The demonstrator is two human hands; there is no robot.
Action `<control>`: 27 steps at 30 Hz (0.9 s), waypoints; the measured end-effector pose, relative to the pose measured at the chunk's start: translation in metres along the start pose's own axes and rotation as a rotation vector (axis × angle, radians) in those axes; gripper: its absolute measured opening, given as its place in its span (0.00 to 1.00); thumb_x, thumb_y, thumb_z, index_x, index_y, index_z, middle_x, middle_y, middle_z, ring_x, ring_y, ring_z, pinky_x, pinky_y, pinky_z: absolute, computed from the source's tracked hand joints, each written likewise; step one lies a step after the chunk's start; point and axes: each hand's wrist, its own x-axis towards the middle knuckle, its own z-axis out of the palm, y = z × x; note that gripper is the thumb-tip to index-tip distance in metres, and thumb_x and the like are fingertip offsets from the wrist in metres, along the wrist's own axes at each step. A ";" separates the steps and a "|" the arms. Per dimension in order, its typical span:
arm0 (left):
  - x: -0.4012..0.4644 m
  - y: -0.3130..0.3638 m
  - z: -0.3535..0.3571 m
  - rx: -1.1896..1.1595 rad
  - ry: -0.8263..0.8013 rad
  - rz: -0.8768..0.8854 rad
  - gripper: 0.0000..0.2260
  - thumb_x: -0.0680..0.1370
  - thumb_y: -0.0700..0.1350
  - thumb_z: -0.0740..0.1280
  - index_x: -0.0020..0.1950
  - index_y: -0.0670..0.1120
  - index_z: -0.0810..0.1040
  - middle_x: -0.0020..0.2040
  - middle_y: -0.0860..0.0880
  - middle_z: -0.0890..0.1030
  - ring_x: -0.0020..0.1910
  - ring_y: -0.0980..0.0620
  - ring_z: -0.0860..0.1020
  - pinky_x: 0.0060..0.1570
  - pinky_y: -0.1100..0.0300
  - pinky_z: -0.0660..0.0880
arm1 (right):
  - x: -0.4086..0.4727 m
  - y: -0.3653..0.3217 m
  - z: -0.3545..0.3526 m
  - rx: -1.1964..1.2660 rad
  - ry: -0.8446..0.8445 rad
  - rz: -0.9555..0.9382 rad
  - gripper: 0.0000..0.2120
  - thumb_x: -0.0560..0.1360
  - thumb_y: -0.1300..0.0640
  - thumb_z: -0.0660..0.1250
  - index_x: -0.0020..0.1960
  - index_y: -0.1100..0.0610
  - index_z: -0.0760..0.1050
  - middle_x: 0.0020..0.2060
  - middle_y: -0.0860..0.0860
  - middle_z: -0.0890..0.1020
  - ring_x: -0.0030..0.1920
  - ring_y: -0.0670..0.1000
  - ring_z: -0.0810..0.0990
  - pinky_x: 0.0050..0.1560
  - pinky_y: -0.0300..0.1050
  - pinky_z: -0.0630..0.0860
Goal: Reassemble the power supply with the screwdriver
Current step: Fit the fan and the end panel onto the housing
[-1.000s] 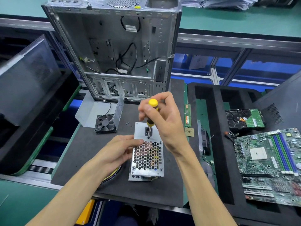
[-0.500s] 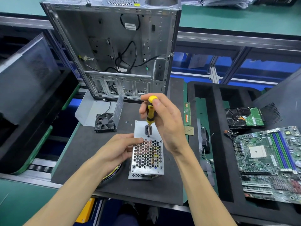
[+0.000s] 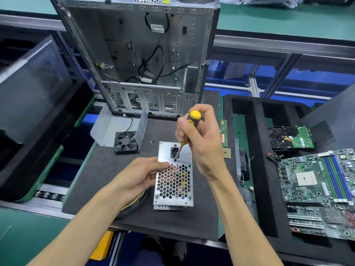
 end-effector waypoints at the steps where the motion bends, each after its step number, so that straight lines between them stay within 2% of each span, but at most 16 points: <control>1: 0.000 0.000 0.000 -0.004 0.000 0.000 0.13 0.72 0.40 0.72 0.55 0.38 0.86 0.57 0.37 0.85 0.50 0.47 0.85 0.48 0.58 0.82 | 0.000 0.001 0.000 0.021 -0.003 0.003 0.09 0.78 0.56 0.67 0.53 0.52 0.68 0.32 0.45 0.73 0.33 0.48 0.71 0.37 0.44 0.69; 3: -0.001 0.000 -0.001 -0.009 -0.002 0.001 0.13 0.72 0.39 0.72 0.55 0.38 0.86 0.57 0.37 0.85 0.50 0.47 0.85 0.48 0.58 0.82 | -0.001 0.001 0.002 0.039 -0.030 0.002 0.05 0.80 0.53 0.64 0.54 0.52 0.72 0.33 0.47 0.73 0.34 0.49 0.70 0.37 0.45 0.67; 7: -0.002 0.000 -0.002 0.002 -0.012 0.000 0.10 0.75 0.38 0.71 0.55 0.39 0.86 0.56 0.38 0.85 0.51 0.47 0.86 0.48 0.59 0.82 | 0.000 -0.001 0.007 0.053 -0.095 0.033 0.16 0.83 0.50 0.56 0.52 0.54 0.81 0.39 0.49 0.78 0.39 0.51 0.73 0.41 0.41 0.70; 11: -0.003 0.000 0.000 -0.002 -0.009 0.012 0.09 0.76 0.37 0.70 0.55 0.39 0.86 0.56 0.38 0.85 0.51 0.47 0.85 0.49 0.58 0.82 | 0.004 -0.005 0.017 0.007 -0.092 0.001 0.18 0.84 0.51 0.52 0.54 0.55 0.80 0.32 0.47 0.73 0.32 0.50 0.67 0.35 0.41 0.66; 15: -0.004 -0.001 0.003 0.012 0.010 0.030 0.09 0.79 0.36 0.68 0.56 0.38 0.85 0.56 0.38 0.85 0.52 0.47 0.84 0.52 0.56 0.82 | 0.005 -0.006 0.027 -0.019 -0.069 0.046 0.22 0.86 0.50 0.50 0.46 0.53 0.81 0.27 0.46 0.69 0.29 0.47 0.65 0.31 0.38 0.63; 17: -0.005 -0.001 0.003 0.027 0.020 0.029 0.09 0.79 0.36 0.68 0.57 0.37 0.85 0.56 0.38 0.85 0.52 0.47 0.84 0.55 0.56 0.82 | 0.002 -0.007 0.031 -0.055 -0.093 0.047 0.18 0.85 0.54 0.53 0.44 0.55 0.78 0.31 0.46 0.74 0.32 0.48 0.70 0.34 0.37 0.68; 19: -0.006 0.000 0.003 0.029 0.030 0.027 0.09 0.79 0.36 0.68 0.57 0.37 0.85 0.55 0.39 0.86 0.50 0.48 0.84 0.52 0.58 0.82 | 0.002 -0.009 0.034 -0.007 -0.126 0.050 0.06 0.83 0.60 0.59 0.47 0.58 0.71 0.35 0.48 0.79 0.33 0.49 0.76 0.36 0.37 0.73; 20: -0.006 0.000 0.004 0.027 0.034 0.027 0.09 0.79 0.36 0.68 0.57 0.38 0.85 0.55 0.39 0.86 0.49 0.48 0.84 0.49 0.59 0.82 | 0.003 -0.008 0.034 0.016 -0.127 0.061 0.05 0.81 0.62 0.63 0.48 0.57 0.66 0.35 0.48 0.80 0.31 0.49 0.76 0.34 0.36 0.73; 22: -0.008 -0.001 0.005 0.023 0.030 0.031 0.10 0.79 0.37 0.68 0.58 0.37 0.84 0.55 0.39 0.85 0.49 0.48 0.84 0.47 0.60 0.82 | 0.005 -0.007 0.034 0.036 -0.123 0.074 0.13 0.77 0.63 0.67 0.48 0.55 0.62 0.33 0.47 0.78 0.28 0.47 0.73 0.31 0.35 0.70; 25: -0.010 -0.001 0.006 0.028 0.025 0.039 0.11 0.79 0.37 0.68 0.59 0.37 0.84 0.57 0.38 0.85 0.52 0.47 0.83 0.51 0.59 0.81 | 0.005 -0.003 0.036 0.020 -0.090 0.047 0.14 0.74 0.64 0.72 0.47 0.54 0.66 0.32 0.46 0.77 0.29 0.45 0.71 0.30 0.35 0.69; 27: -0.011 -0.001 0.006 0.026 0.033 0.038 0.10 0.79 0.37 0.68 0.59 0.38 0.84 0.56 0.39 0.85 0.51 0.48 0.83 0.50 0.59 0.81 | 0.003 -0.001 0.039 -0.017 -0.055 0.018 0.11 0.75 0.63 0.72 0.47 0.55 0.70 0.33 0.47 0.80 0.30 0.46 0.76 0.32 0.36 0.72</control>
